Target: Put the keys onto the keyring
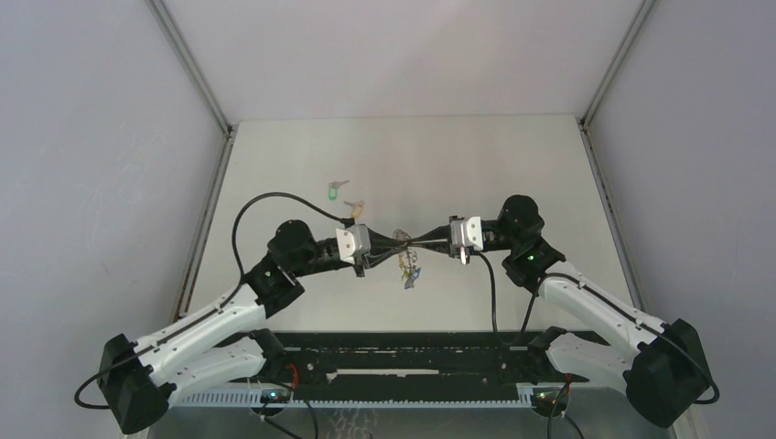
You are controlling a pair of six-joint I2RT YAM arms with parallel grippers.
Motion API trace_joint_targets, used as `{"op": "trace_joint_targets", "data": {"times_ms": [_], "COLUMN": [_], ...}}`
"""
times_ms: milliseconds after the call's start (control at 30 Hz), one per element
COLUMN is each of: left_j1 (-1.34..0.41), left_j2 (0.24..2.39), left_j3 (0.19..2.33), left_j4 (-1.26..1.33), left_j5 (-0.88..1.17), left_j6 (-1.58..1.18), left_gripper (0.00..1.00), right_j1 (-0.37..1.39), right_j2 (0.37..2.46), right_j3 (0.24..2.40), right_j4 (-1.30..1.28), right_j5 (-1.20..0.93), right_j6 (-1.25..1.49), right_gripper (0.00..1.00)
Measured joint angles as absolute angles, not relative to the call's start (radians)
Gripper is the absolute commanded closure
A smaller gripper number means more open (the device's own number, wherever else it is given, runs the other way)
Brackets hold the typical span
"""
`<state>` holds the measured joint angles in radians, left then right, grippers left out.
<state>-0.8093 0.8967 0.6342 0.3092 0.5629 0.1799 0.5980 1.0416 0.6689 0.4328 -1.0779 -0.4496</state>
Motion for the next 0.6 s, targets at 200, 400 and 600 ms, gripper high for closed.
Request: {"op": "trace_joint_targets", "data": {"times_ms": [200, 400, 600], "left_j1": [-0.812, -0.814, -0.814], "left_j2": [0.905, 0.905, 0.906], "left_j3": [0.636, 0.636, 0.636], "left_j4": [0.274, 0.254, 0.249], "left_j5": [0.551, 0.525, 0.526], "left_j6": [0.199, 0.207, 0.213], "left_gripper": [0.8, 0.8, 0.87], "right_j1": [0.597, 0.598, 0.604], "right_j2": [1.044, 1.044, 1.044], "right_j3": [0.669, 0.671, 0.671], "right_j4": [0.411, 0.408, 0.408], "right_j5": [-1.076, -1.08, -1.081], "right_j6": [-0.45, -0.45, -0.449], "right_gripper": [1.0, 1.0, 1.0]}}
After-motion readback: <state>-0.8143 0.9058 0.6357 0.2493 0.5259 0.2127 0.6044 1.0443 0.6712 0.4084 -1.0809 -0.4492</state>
